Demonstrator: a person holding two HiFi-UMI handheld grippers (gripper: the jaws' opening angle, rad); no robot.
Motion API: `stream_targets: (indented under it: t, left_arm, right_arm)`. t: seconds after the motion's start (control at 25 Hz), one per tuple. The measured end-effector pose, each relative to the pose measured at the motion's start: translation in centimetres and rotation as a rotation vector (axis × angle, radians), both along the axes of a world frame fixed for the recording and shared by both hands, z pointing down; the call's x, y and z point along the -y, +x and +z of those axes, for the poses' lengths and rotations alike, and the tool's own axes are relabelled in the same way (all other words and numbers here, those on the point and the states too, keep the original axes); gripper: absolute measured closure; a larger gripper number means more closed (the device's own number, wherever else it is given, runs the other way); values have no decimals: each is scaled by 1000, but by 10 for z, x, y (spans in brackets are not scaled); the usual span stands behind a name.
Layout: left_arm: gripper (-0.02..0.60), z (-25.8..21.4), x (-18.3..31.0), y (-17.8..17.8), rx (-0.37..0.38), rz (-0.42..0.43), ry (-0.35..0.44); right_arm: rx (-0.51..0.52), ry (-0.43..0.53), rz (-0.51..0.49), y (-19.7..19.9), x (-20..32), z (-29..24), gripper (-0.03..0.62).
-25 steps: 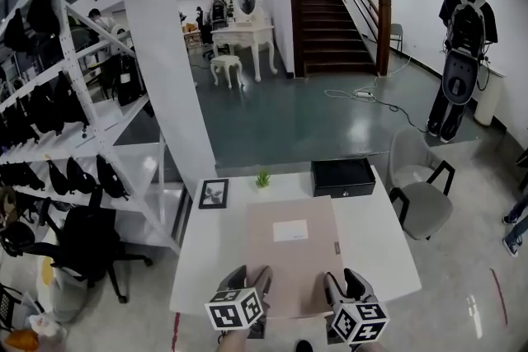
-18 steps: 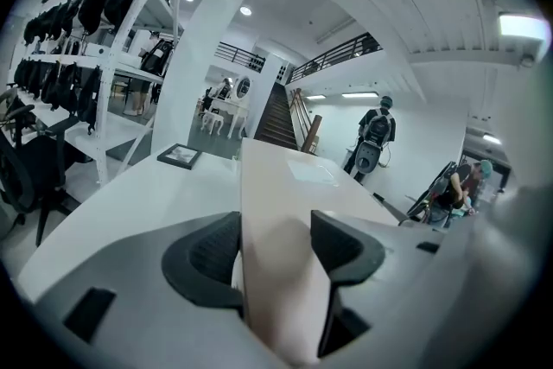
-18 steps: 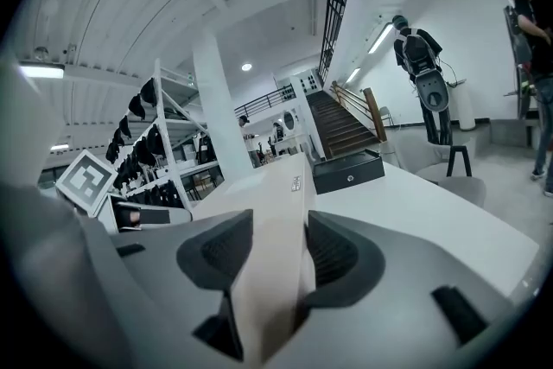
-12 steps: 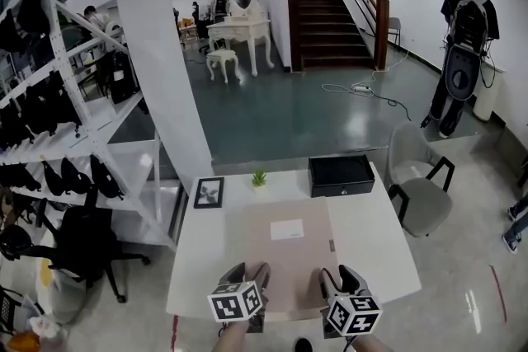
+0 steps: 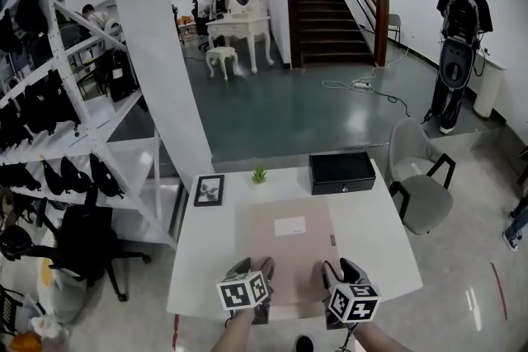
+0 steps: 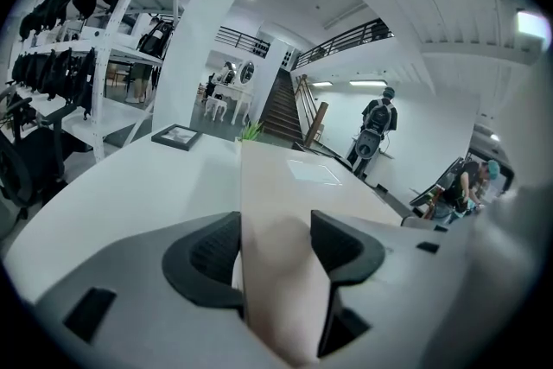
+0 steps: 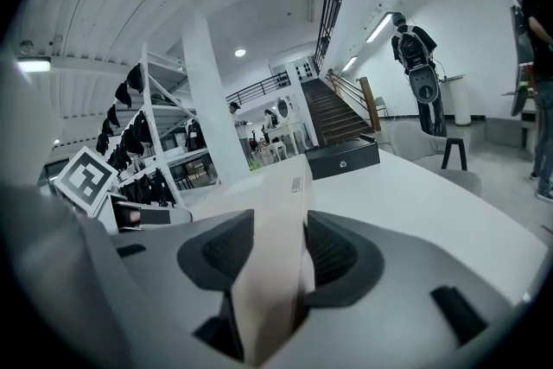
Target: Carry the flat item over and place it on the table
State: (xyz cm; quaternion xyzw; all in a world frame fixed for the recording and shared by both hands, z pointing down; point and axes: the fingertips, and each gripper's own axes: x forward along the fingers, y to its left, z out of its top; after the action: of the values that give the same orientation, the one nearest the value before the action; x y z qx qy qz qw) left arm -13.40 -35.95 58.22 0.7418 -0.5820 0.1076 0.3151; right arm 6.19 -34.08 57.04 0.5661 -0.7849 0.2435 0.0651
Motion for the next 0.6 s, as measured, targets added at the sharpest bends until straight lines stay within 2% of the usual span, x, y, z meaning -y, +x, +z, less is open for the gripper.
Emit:
stream_targets:
  t: [0.6]
  left_arm:
    - [328,28,21,2,28,9,-67]
  right_arm:
    - [20,-88,24,4,20,32,416]
